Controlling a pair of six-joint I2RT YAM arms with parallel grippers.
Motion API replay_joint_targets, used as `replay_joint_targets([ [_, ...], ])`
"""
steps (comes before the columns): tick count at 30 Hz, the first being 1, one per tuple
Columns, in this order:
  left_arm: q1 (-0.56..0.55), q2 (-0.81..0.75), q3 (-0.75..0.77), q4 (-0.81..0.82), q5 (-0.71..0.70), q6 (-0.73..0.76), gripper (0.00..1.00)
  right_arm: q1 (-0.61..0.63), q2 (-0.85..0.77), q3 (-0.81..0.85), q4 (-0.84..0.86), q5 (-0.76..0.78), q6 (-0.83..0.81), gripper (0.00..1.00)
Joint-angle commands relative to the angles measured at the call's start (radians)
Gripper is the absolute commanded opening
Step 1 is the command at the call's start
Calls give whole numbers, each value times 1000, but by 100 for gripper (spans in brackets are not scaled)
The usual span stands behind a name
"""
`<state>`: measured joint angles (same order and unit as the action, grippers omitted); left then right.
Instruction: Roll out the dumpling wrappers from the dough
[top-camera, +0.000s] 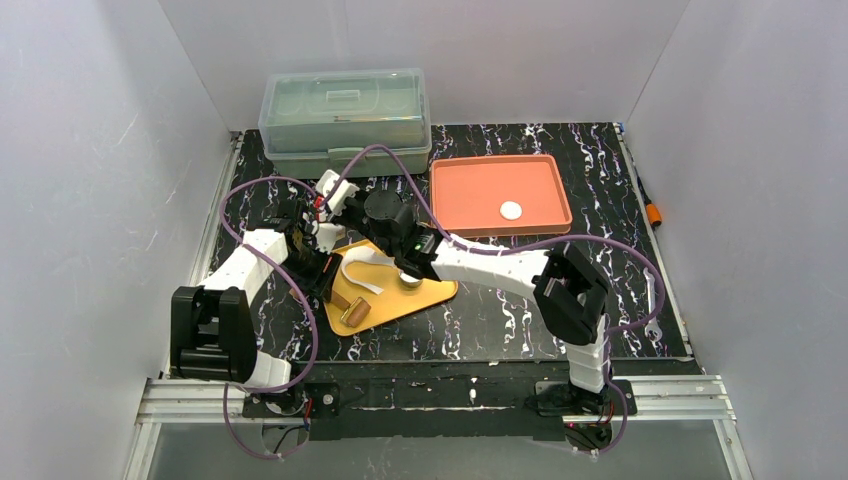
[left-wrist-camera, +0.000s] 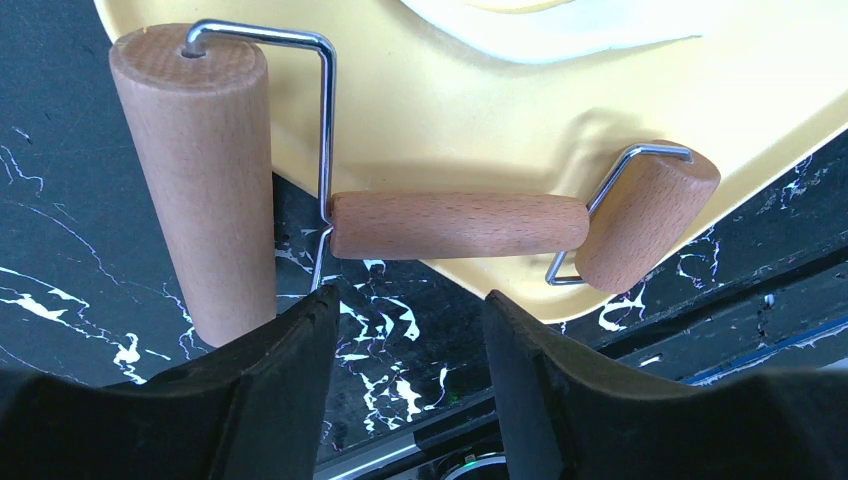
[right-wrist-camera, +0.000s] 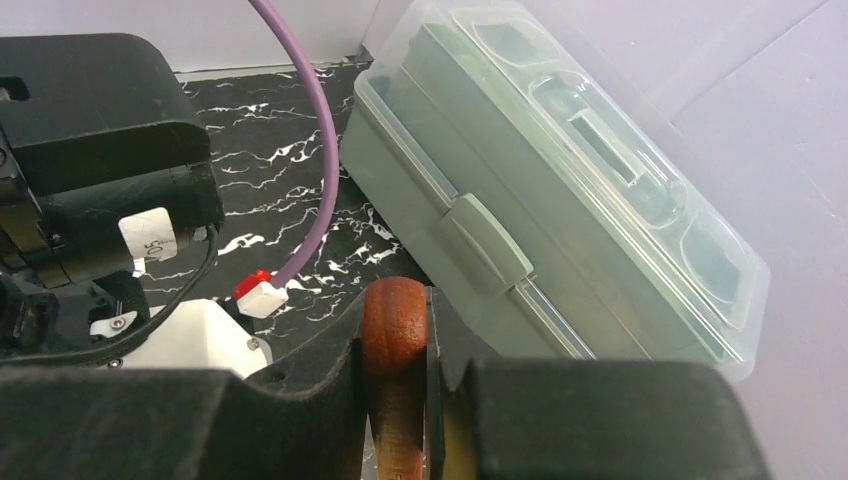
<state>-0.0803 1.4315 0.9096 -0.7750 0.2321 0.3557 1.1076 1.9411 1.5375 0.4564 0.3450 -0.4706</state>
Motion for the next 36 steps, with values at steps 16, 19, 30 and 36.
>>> replay_joint_targets([
  [16,1,-23,11,-17,3,-6,53,87,-65,22,82,-54,309,1],
  [19,1,-23,16,-17,3,-7,53,87,-50,29,101,-82,358,1],
  [30,1,-28,26,-23,6,-7,54,95,-70,38,77,40,134,1],
  [36,0,-24,42,-28,18,-9,54,95,-137,18,94,16,87,1],
])
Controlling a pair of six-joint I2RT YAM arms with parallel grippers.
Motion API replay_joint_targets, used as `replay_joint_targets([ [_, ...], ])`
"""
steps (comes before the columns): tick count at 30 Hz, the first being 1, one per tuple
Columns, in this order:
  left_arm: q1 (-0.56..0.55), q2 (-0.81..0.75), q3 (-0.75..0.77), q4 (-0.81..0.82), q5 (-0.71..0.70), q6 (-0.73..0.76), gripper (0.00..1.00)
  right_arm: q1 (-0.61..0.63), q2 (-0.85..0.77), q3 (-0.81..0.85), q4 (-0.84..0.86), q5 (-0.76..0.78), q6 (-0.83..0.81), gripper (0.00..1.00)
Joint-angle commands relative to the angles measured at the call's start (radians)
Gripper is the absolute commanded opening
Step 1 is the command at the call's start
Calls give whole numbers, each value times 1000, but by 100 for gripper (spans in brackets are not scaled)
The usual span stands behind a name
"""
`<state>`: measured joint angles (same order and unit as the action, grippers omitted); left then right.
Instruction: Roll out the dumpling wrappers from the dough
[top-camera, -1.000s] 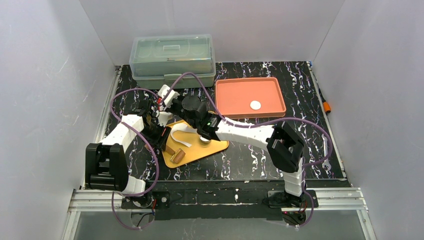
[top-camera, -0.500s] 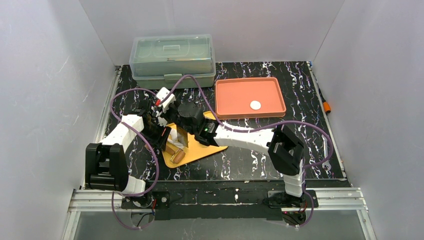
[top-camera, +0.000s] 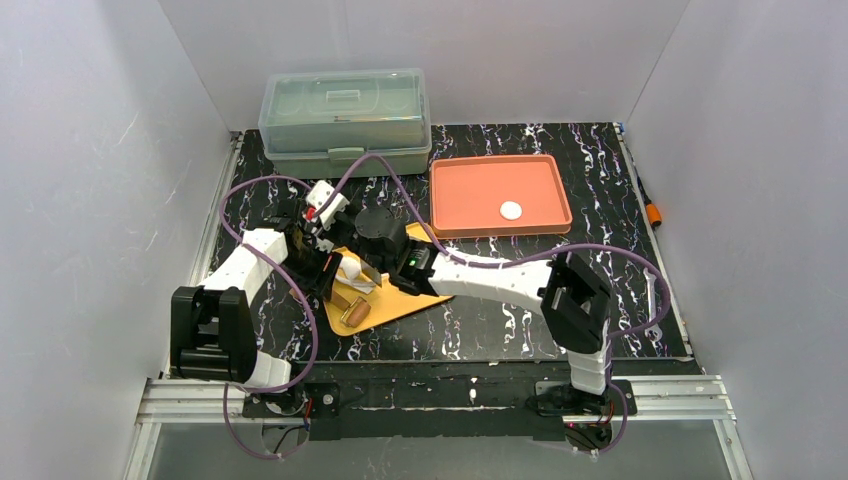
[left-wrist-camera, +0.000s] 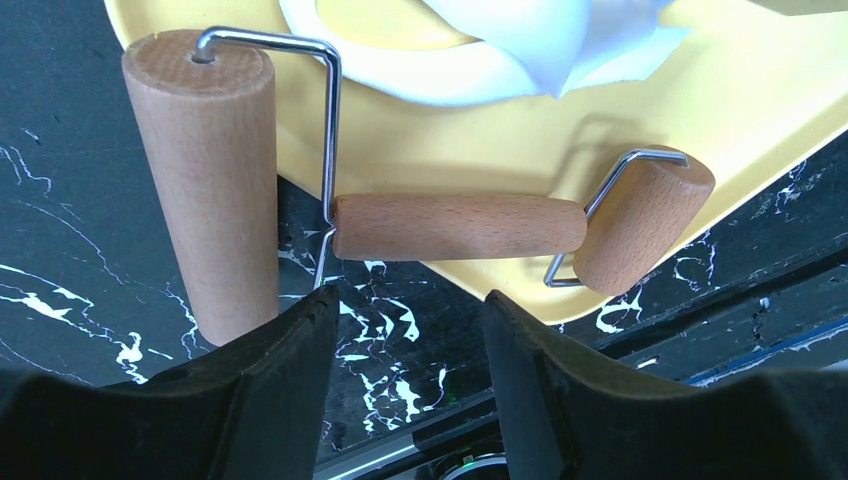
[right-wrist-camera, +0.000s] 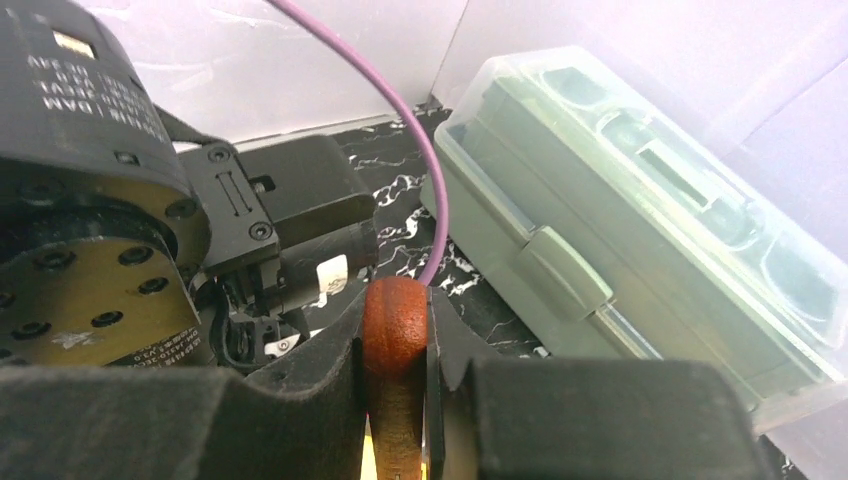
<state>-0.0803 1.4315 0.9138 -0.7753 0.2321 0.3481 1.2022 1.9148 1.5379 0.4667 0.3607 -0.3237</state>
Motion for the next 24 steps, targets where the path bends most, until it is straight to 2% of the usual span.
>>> replay_joint_targets([
  [1,1,-23,40,-28,18,-1,54,0,-119,15,89,-18,-46,1],
  [7,1,-25,42,-32,18,-3,54,0,-146,19,107,-32,-12,1],
  [12,0,-27,39,-34,21,-2,54,0,-124,15,66,126,-102,1],
  [15,1,-25,36,-32,27,-3,54,0,-112,-12,68,179,-89,1],
  [24,0,-25,30,-30,29,-1,54,40,-36,-37,50,152,24,1],
])
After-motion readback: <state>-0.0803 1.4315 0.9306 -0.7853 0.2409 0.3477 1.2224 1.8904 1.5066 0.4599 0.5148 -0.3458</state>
